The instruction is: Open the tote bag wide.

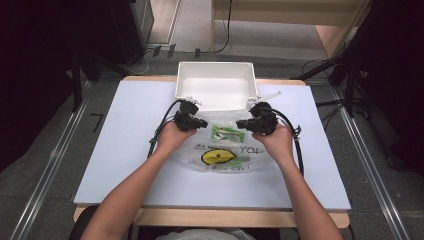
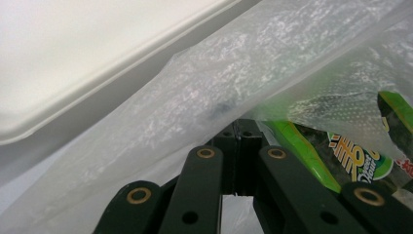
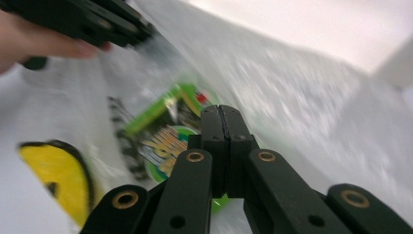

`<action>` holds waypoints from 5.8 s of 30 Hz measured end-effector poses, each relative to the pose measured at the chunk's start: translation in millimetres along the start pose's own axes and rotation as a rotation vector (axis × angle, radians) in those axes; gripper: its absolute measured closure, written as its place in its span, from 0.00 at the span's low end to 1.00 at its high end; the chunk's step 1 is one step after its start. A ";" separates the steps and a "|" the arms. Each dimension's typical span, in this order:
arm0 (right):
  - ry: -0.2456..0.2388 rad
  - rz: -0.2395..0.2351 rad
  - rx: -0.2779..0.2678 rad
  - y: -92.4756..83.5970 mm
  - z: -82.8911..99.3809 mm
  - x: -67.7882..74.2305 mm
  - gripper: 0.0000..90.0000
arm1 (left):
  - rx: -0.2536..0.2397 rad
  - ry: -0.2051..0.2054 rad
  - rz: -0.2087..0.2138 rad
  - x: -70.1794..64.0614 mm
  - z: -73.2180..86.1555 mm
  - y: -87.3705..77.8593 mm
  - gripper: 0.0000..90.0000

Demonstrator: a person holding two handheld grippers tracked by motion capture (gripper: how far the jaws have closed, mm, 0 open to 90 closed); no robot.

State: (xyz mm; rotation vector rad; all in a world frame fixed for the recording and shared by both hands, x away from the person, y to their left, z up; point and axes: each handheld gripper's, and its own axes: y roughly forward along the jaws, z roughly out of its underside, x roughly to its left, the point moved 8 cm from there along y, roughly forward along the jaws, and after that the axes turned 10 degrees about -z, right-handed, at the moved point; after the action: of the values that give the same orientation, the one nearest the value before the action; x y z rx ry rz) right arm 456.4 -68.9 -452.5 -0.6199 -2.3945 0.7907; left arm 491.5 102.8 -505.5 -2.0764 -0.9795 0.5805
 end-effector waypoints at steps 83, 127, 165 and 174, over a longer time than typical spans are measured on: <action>0.049 0.114 0.071 81.3 1.2 -64.4 1.00 | 0.120 0.104 0.283 -74.5 121.7 -63.3 1.00; 0.098 0.104 0.030 59.9 -10.1 -46.9 1.00 | -0.010 0.075 0.242 -65.5 66.5 -95.5 1.00; 0.038 0.046 0.030 4.1 53.2 0.4 1.00 | -0.005 0.057 0.104 -20.6 -27.6 14.1 1.00; 0.057 0.047 0.063 6.6 77.3 -0.3 1.00 | -0.001 0.019 0.069 -5.6 -23.0 31.1 1.00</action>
State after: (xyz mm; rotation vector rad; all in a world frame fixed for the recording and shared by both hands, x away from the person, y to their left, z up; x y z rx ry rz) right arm 411.0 -95.0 -509.7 -0.6665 -2.3024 0.8534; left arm 517.3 75.2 -515.4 -2.1195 -0.9006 0.5941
